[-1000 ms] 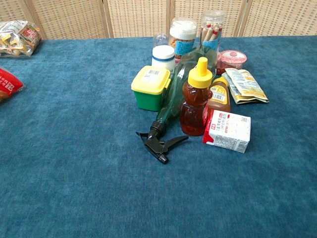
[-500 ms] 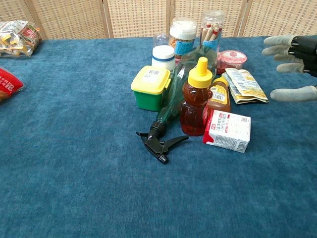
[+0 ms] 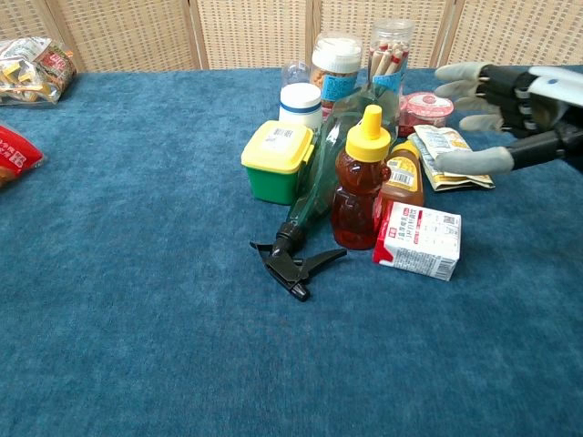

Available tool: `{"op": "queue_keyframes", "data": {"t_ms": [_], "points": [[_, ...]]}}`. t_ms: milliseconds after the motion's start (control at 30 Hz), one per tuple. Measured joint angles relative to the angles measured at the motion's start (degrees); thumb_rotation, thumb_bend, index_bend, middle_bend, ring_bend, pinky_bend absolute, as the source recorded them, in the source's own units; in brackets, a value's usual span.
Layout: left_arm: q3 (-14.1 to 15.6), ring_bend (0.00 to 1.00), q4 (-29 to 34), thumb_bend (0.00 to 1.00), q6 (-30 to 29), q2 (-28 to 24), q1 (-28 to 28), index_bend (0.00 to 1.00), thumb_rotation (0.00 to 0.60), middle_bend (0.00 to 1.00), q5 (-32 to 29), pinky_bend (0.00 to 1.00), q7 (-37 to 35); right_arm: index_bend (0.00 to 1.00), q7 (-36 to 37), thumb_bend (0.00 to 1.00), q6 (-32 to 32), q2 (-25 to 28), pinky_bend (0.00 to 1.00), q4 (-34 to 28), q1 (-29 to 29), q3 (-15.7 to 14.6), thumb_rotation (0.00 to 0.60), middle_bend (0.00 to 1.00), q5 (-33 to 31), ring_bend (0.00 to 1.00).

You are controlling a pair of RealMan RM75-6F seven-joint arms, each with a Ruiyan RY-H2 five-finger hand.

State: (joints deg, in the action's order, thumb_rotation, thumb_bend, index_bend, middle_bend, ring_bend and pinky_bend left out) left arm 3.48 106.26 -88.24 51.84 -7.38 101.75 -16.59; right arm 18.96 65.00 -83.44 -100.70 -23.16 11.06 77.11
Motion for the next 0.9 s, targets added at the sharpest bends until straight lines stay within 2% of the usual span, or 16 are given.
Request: {"op": "queue_keyframes", "data": {"t_ms": [567, 900], "points": [[0.3, 0.01, -2.3, 0.25, -1.6, 0.4, 1.0, 0.31, 0.6, 0.21, -0.5, 0.0, -2.3, 0.0, -6.6, 0.0, -2.9, -7.6, 0.0, 1.3, -4.5, 1.2, 0.529, 0.0, -4.2, 0.0], [0.6, 0.01, -3.8, 0.25, -3.0, 0.3, 2.1, 0.31, 0.6, 0.21, -1.2, 0.0, -3.8, 0.0, -9.5, 0.0, -3.3, -11.9, 0.0, 4.9, -6.5, 2.0, 0.529, 0.0, -6.3, 0.0]]}}
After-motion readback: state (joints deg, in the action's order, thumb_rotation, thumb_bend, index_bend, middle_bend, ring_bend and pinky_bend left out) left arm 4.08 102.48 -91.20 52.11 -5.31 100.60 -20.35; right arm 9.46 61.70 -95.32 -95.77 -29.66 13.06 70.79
